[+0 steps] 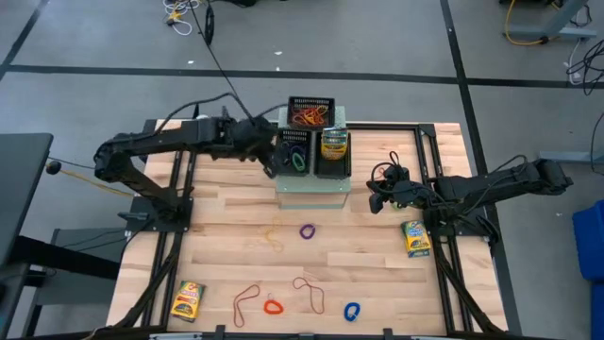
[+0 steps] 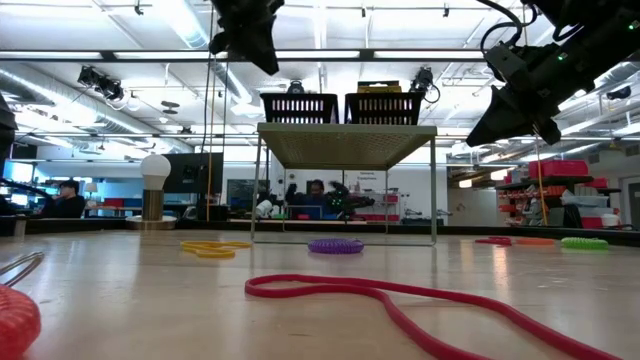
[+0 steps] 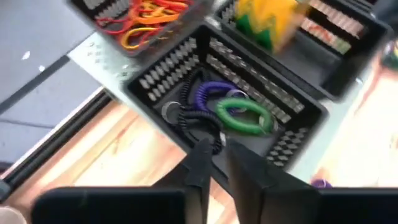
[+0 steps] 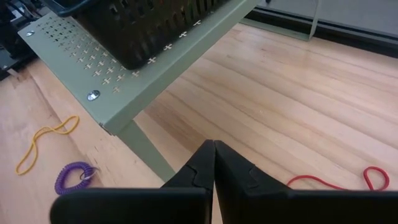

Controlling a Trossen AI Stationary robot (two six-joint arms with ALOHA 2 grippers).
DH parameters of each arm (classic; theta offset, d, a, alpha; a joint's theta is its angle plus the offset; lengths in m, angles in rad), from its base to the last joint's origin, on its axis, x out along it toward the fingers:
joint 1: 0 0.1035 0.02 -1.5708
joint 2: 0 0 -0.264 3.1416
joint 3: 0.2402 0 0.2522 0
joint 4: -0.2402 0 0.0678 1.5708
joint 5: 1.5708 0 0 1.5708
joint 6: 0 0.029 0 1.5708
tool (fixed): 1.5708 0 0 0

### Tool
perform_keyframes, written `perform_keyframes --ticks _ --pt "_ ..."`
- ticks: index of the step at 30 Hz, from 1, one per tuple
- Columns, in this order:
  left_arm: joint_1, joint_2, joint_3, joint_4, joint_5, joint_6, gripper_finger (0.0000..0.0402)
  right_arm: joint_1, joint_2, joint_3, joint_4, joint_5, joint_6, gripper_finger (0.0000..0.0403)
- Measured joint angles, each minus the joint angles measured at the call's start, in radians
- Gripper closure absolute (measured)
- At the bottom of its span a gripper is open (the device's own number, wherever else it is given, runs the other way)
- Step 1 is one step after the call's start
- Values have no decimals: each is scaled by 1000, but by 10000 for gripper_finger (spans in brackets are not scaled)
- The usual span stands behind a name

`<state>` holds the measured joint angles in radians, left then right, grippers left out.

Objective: Pick & Place Office Desk Supplies
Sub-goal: Put the orange rubber band into the top black bin

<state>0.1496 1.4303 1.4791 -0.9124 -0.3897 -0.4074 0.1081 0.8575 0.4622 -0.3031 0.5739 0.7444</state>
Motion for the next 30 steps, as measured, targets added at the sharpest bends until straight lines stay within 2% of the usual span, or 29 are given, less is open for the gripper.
perform_keyframes --ticks 5,11,14,17,21,26,30 --pt "-54 -52 -177 131 24 11 394 0 0 0 0 7 0 392" --pt "-132 -225 -511 595 159 12 396 0 0 0 1 16 2 392" --pt "-175 -306 -641 759 145 -7 395 0 0 0 3 16 5 392" --pt "-178 -340 -726 874 81 -92 387 0 0 0 6 16 20 392" --pt "-145 -340 -744 888 97 -161 377 0 0 0 7 10 26 392" --pt "-164 -340 -747 842 99 -48 396 0 0 0 18 -48 27 392" --pt "-161 -340 -868 966 124 -27 396 4 0 0 53 -56 27 395"
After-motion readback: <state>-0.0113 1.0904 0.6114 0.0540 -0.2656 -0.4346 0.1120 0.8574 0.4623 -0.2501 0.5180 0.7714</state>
